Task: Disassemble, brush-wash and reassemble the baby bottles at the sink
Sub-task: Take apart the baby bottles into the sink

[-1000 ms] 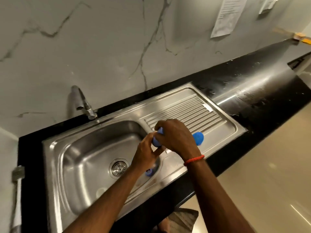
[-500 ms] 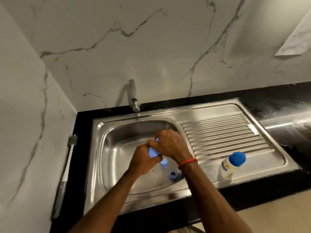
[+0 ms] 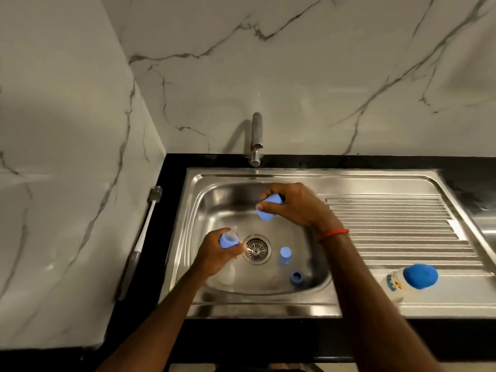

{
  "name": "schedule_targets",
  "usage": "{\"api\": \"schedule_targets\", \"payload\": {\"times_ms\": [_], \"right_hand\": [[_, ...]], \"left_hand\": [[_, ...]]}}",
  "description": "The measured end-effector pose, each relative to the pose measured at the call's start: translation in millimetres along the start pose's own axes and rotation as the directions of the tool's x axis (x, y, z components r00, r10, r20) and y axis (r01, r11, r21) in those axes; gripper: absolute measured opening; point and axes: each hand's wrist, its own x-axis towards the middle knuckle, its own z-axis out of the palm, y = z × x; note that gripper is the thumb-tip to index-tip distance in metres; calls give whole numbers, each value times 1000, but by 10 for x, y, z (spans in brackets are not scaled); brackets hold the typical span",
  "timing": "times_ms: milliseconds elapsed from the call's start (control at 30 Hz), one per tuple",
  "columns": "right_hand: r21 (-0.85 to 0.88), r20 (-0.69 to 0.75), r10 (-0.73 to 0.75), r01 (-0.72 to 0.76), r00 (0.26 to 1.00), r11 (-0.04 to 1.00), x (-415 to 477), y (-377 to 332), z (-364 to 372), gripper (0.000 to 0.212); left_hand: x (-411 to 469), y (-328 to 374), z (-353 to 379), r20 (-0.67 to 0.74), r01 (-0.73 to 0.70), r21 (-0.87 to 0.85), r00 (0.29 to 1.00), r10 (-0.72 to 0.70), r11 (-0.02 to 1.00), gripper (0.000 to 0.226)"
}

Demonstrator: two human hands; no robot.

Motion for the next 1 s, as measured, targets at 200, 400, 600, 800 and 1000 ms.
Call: {"api": "schedule_targets", "payload": {"times_ms": [200,400,600,800,1000], "right_hand": [[-54,132,44,-37,990,998,128,220,538,22],[-156,252,111,-73,961,985,155,454,867,27],[-179,280,177,-130,944,975,268,666,1070,36],[-103,208,218,-200,953,974,528,861,1403,44],[-30,166,192,-190,967,981,736,1036,2005,28]], "left_hand": [[27,130,-111,-128,2,-43,992,-8,999,36],[56,11,-208,-157,7,-56,987,-16,998,43],[175,-88,-172,-183,20,-6,983,-21,1000,53],[387,-221,-133,-340,-35,11,940,36,999,52],[580,-315,-175,-415,-69,13,907,68,998,54]]}}
